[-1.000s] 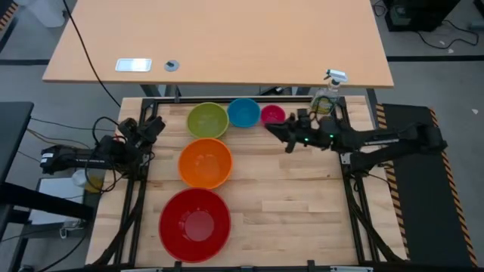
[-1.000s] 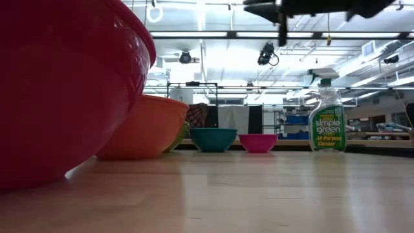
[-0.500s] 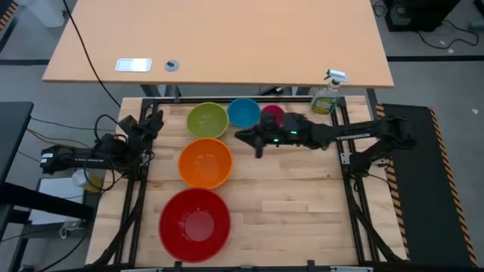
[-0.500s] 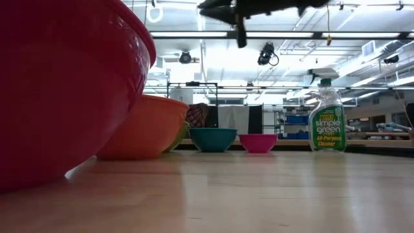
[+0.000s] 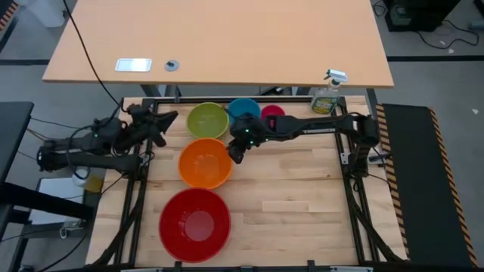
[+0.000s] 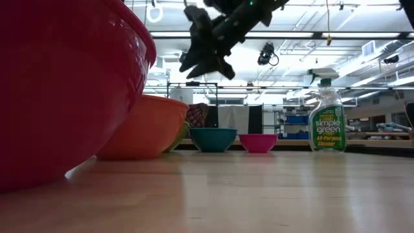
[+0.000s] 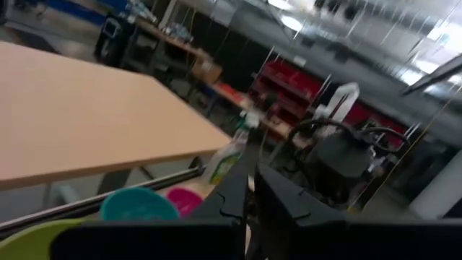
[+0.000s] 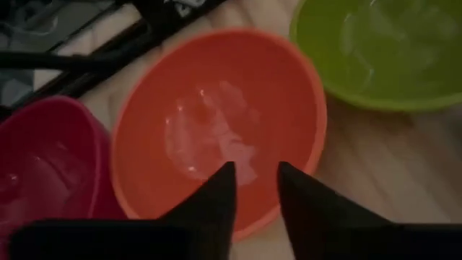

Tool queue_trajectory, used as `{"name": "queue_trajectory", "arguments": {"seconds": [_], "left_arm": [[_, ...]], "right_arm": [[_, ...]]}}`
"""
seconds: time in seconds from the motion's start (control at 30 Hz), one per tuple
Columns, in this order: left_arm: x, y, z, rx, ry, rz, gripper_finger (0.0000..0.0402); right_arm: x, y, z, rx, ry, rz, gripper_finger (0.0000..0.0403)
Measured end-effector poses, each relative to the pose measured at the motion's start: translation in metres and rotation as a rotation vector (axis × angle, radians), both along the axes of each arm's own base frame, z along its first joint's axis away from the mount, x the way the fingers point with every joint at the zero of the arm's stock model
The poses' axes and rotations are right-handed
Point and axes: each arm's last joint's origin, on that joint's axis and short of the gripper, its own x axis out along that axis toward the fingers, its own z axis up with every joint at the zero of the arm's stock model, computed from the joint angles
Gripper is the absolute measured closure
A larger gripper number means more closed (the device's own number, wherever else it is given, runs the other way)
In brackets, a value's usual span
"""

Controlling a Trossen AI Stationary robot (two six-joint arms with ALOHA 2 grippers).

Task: Nest bowls inside each other
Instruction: Stack the orange bowl on top of the red bowl

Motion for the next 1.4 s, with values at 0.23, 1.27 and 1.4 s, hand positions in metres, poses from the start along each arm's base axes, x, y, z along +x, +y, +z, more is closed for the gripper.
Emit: {"name": "queue_trajectory", "arguments": {"seconds": [0.23, 1.27, 1.4], "left_arm": [[0.005, 0.001, 0.003, -0.045, 0.126, 0.016, 0.0295], [0.019, 0.001, -0.004, -0.052, 0.200, -0.010, 0.0241], [0.020, -0.001, -0.004, -0.050, 0.200, -0.086, 0.0241]], "right_arm": [[0.011, -0.007, -0.032, 0.085, 0.069, -0.038, 0.0150], [0.031, -0.009, -0.085, 0.129, 0.125, -0.185, 0.0374], [0.030, -0.010, -0.085, 0.131, 0.127, -0.200, 0.0383]]}}
